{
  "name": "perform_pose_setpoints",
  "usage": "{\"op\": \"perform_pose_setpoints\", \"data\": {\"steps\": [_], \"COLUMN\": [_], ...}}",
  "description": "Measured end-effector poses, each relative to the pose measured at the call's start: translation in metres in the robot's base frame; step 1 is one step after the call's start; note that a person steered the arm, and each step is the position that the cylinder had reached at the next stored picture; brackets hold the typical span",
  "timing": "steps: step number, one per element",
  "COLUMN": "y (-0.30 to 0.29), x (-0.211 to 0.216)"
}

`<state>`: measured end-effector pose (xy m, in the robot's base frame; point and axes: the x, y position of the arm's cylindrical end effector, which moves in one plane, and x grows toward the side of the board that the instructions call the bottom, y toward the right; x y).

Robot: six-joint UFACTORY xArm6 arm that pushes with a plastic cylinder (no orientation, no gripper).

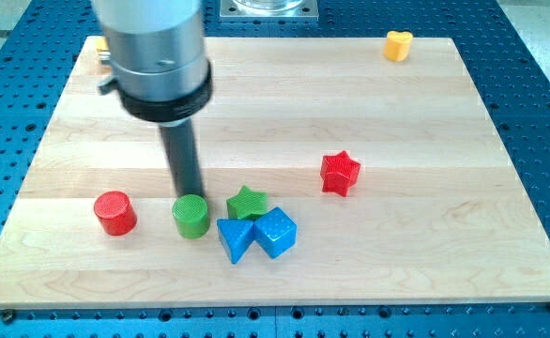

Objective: Place the red circle at the center of the board

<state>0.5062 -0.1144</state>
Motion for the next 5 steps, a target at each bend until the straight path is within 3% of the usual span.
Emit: {"op": "perform_pose_setpoints", "data": {"steps": [1,2,3,4,5], "y": [0.003,0.02,-0.025,-0.079,-0.055], "x": [0.03,0.032,0.059,0.058,-0.02]}}
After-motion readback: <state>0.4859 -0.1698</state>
